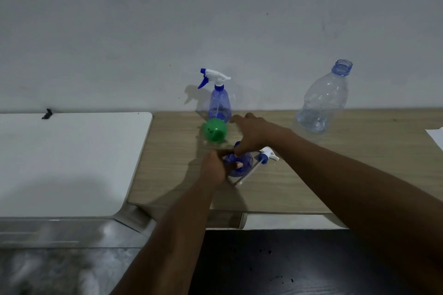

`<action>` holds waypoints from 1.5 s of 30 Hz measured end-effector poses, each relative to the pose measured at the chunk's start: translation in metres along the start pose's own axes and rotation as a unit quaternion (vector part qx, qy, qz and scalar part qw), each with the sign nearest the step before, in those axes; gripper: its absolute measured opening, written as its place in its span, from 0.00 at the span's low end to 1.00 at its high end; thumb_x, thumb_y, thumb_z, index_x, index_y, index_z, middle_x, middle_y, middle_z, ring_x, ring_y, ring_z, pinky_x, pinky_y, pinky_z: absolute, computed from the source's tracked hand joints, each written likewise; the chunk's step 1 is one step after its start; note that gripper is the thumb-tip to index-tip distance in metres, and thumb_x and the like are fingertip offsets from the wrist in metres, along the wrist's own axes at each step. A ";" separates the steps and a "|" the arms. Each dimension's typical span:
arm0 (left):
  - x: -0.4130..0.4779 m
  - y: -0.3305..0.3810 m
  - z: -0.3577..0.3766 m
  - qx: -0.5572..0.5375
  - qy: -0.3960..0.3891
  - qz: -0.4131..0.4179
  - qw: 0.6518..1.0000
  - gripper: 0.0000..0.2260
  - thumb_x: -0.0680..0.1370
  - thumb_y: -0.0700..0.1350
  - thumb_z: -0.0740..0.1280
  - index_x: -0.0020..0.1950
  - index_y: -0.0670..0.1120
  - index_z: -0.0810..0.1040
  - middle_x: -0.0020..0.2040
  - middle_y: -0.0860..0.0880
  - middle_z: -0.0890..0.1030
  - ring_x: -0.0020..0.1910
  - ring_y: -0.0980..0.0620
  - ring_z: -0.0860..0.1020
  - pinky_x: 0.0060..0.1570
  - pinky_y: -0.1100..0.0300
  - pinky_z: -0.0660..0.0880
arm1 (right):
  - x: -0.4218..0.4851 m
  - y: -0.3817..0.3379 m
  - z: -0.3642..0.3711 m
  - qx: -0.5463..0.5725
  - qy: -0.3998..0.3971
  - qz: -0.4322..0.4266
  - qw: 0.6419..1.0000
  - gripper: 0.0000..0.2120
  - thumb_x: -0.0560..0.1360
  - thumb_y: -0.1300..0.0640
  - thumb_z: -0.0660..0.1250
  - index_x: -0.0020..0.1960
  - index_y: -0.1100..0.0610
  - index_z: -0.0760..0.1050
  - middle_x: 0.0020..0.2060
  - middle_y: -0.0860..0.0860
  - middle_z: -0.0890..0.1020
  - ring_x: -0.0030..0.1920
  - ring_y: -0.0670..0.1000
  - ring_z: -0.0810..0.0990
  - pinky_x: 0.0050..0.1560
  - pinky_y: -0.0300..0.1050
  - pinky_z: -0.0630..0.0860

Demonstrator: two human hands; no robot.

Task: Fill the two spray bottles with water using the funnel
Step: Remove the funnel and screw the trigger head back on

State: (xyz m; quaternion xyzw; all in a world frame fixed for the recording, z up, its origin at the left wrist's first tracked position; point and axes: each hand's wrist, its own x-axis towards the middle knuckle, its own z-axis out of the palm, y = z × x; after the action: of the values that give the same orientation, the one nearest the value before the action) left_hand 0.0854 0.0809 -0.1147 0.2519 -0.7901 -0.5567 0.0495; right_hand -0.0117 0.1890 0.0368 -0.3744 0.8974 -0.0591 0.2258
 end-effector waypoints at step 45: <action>-0.023 -0.030 -0.077 0.089 0.047 -0.068 0.993 0.16 0.70 0.46 0.79 0.56 0.45 0.84 0.48 0.48 0.85 0.47 0.49 0.83 0.38 0.75 0.72 | 0.129 -0.068 0.073 0.158 -0.017 -0.044 0.986 0.06 0.68 0.60 0.78 0.41 0.53 0.83 0.44 0.54 0.85 0.46 0.56 0.85 0.48 0.51 0.83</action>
State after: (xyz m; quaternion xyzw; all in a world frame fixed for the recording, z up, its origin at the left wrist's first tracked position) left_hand 0.1438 0.0182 -0.1087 0.3344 -0.8143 -0.4738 0.0260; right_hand -0.0146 0.0547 -0.0565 -0.3738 0.8556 -0.2038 0.2945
